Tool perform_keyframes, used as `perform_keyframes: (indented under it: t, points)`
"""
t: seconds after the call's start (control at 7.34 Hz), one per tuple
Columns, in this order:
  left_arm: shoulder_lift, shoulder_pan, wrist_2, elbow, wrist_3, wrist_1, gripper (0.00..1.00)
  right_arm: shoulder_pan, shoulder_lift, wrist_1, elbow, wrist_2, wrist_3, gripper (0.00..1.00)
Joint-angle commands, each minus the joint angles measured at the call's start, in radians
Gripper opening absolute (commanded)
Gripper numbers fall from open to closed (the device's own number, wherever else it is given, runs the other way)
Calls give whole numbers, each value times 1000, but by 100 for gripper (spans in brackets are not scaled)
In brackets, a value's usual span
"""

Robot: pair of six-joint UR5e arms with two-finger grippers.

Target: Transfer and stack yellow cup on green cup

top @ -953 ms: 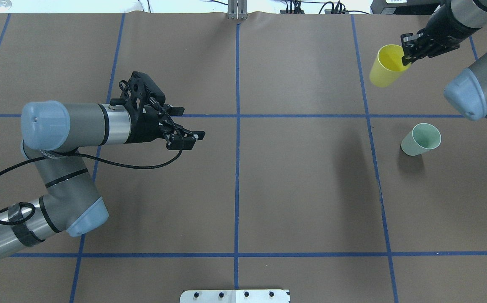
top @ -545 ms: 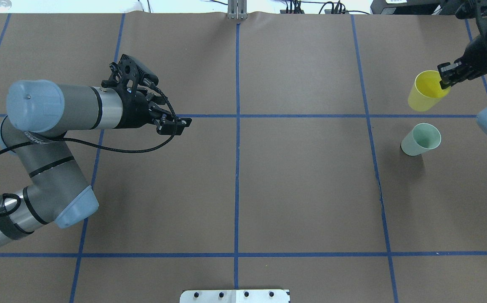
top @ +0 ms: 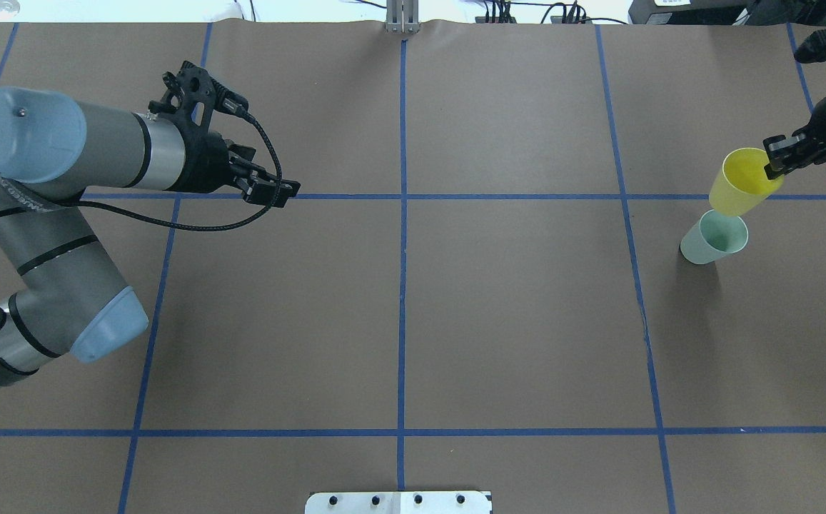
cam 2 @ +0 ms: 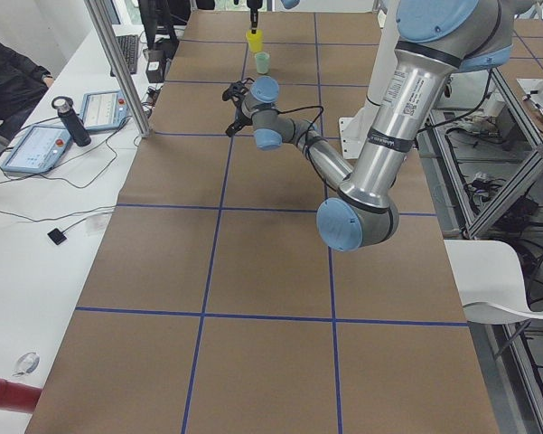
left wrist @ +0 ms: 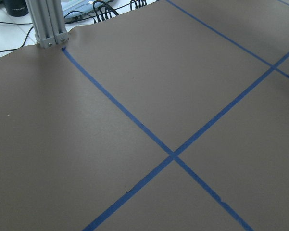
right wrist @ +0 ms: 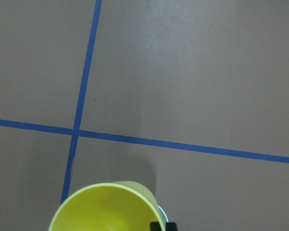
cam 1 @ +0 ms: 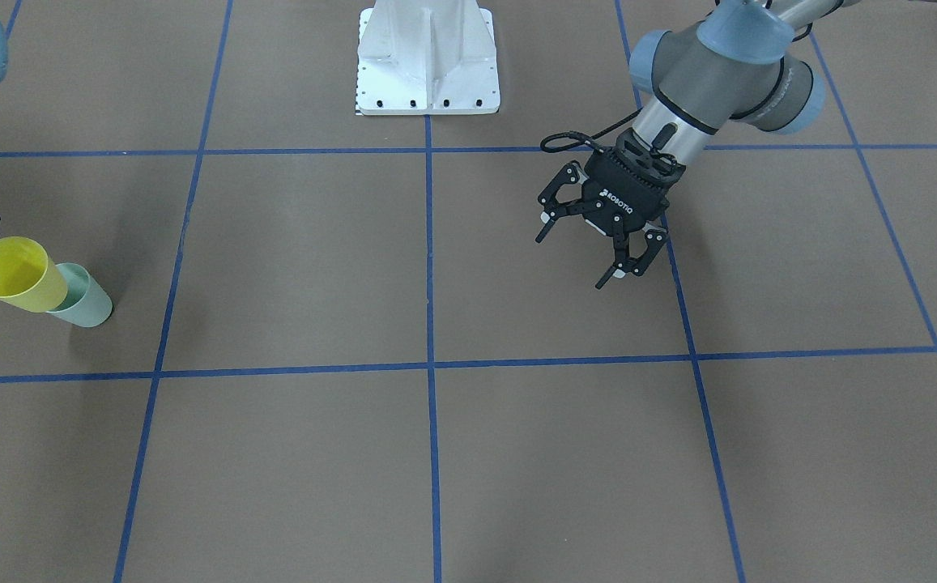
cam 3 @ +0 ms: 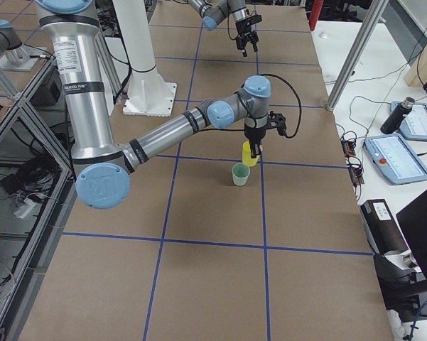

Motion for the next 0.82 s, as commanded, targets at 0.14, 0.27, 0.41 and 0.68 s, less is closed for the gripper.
perform_keyframes:
  t: [0.14, 0.27, 0.41, 0.68]
  points:
    - [-1, -7, -4, 0, 0, 3, 100, -11, 0, -2, -36, 10, -1, 0]
    - [-1, -7, -4, 0, 0, 5, 100, -18, 1, -1, -47, 10, -1, 0]
    - [-4, -7, -5, 0, 0, 5, 100, -37, 4, -4, -59, 10, -1, 0]
    - [-6, -7, -5, 0, 0, 6, 100, -37, 0, -5, -61, 13, -1, 0]
